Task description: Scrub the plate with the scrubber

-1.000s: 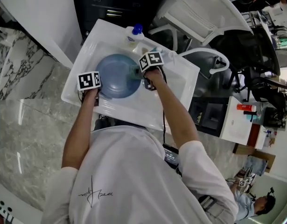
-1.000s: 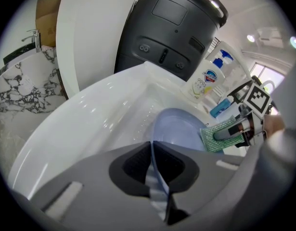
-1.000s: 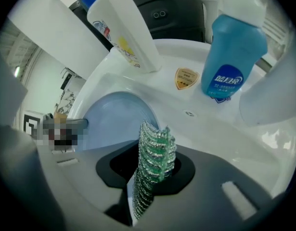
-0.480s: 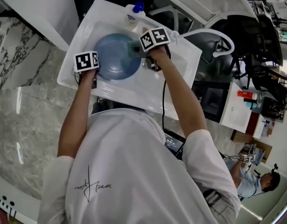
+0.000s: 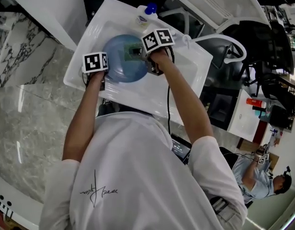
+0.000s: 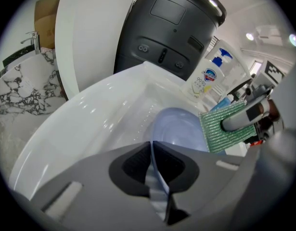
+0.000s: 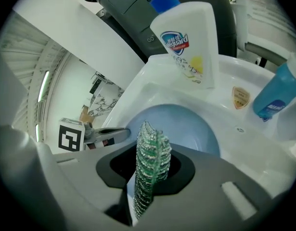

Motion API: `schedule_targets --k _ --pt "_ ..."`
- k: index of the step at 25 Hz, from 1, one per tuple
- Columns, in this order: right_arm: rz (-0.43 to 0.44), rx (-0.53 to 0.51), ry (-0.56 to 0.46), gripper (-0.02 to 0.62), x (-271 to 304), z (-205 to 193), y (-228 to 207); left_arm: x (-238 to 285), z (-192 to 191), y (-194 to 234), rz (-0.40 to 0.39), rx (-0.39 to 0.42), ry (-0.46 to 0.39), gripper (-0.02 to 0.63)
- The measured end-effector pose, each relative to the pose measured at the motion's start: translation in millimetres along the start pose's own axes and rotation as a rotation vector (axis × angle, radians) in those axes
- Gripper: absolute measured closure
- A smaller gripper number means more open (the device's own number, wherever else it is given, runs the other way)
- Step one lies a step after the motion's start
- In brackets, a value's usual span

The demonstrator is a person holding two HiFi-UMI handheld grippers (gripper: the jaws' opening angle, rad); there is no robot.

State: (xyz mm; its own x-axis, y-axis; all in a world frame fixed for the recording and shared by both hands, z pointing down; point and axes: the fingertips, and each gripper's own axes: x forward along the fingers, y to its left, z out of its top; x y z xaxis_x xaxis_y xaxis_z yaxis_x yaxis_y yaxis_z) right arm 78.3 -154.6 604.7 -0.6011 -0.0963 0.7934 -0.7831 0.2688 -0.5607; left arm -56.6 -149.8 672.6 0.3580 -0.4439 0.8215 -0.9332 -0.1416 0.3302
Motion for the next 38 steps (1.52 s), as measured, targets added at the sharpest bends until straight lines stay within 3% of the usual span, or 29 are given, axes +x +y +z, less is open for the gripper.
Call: schedule_targets --k 9,23,38 --pt "0.097 0.028 0.08 0.543 33 -21 26 -1 2 0 -0.001 0.001 -0.003 0.537" --pt "0.281 0.196 0.131 0.541 68 -36 52 0 0 0 -0.001 -0.005 -0.002 0.537" --pt "0.209 0.261 0.141 0.532 83 -43 34 -1 1 3 0.004 -0.003 -0.003 0.537"
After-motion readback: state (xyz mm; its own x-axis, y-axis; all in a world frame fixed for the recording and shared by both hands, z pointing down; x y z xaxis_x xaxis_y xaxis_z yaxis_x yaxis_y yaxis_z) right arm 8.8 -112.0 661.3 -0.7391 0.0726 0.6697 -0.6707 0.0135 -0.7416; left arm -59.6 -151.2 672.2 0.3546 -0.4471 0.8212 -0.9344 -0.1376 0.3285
